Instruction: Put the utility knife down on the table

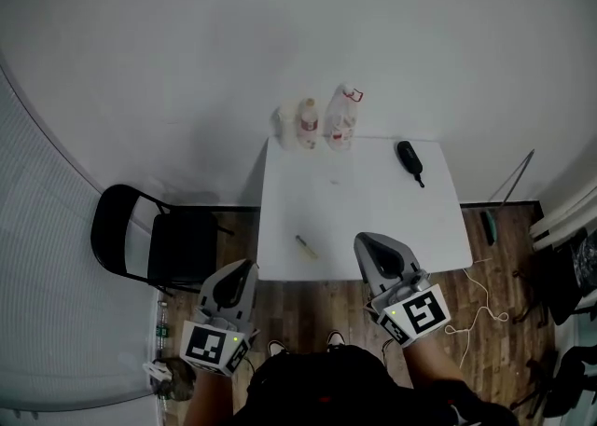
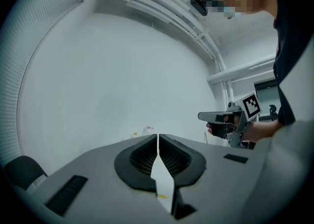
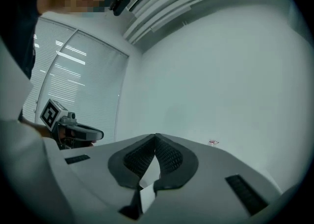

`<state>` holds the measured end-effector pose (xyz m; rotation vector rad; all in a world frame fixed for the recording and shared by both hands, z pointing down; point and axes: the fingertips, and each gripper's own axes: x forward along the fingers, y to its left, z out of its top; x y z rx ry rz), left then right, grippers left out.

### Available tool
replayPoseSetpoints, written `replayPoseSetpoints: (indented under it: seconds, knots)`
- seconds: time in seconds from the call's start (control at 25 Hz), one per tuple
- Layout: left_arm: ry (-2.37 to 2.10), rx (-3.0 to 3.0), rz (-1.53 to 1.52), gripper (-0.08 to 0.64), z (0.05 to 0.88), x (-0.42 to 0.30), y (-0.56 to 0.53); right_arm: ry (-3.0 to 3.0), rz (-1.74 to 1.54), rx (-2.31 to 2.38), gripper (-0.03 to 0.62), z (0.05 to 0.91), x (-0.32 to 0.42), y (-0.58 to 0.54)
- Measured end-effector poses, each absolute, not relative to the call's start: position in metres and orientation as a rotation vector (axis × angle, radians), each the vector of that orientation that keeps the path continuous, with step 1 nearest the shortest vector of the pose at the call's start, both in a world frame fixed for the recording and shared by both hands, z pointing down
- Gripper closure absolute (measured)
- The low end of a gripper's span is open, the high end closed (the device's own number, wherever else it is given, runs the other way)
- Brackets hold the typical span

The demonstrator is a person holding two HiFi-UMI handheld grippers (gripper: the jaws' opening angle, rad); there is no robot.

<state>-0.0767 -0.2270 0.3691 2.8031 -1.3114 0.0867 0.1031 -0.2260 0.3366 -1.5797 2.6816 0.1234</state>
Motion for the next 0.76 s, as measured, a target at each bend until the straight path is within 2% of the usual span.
replayPoseSetpoints:
  seconds: [0.76]
  knots:
    - [-1.244, 2.877, 0.020, 0.529, 0.366, -0.074, -0.223, 2.653, 0.122, -1.612, 0.571, 0.334, 0.104, -0.214]
